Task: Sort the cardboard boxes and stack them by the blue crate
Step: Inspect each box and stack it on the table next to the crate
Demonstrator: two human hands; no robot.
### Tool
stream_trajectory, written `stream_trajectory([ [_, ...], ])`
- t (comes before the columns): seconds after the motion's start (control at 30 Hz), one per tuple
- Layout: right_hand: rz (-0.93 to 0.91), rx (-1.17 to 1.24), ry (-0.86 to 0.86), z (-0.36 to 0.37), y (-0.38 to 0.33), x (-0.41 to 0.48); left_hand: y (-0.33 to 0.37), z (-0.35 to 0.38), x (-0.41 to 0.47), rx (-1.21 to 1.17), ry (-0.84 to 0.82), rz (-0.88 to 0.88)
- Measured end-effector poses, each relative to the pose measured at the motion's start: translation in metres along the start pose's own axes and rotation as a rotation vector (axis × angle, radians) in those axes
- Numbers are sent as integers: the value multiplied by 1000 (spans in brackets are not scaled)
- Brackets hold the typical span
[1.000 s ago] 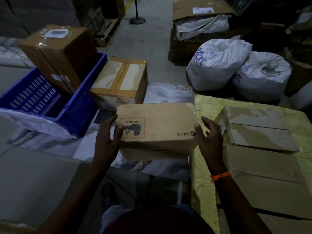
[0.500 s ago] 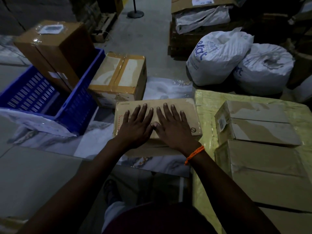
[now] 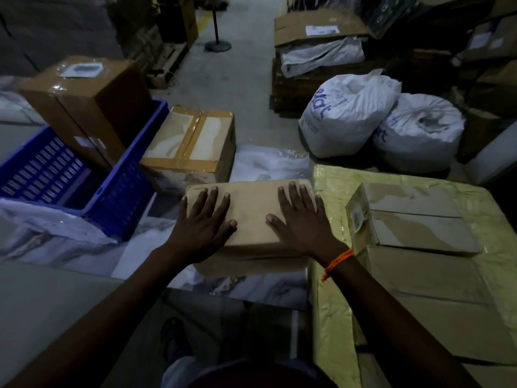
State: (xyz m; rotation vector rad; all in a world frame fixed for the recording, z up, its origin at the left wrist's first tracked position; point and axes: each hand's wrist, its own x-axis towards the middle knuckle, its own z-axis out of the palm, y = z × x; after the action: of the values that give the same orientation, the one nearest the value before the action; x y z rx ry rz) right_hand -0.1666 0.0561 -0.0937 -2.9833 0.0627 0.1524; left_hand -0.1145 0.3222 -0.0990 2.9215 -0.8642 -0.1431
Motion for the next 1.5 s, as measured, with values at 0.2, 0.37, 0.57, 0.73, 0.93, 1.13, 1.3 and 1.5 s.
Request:
stream_trajectory([
  [0.2, 9, 10, 14, 1, 3, -2, 3, 2, -1, 2, -1, -12],
  [0.37, 12, 65, -9, -7, 3, 3, 3, 2, 2, 5, -11, -64],
  [0.57, 114, 300, 121, -1, 7, -10, 5, 7, -2, -96, 112, -149],
  [0.73, 400, 658, 149, -3, 9, -6, 7, 8, -6, -446, 259, -375],
  [0.93, 385, 785, 269, 2, 10, -21, -5, 7, -28, -1028, 375, -463],
  [1.13, 277, 1058, 429, 10, 3, -45, 7, 8, -55, -1119, 553, -508],
  [1.3, 372, 1199, 504, 25, -6, -59, -3, 16, -76, -1245, 583, -630],
  [1.5, 547, 1463, 224, 23, 9, -68, -16, 24, -90, -1564, 418, -834],
])
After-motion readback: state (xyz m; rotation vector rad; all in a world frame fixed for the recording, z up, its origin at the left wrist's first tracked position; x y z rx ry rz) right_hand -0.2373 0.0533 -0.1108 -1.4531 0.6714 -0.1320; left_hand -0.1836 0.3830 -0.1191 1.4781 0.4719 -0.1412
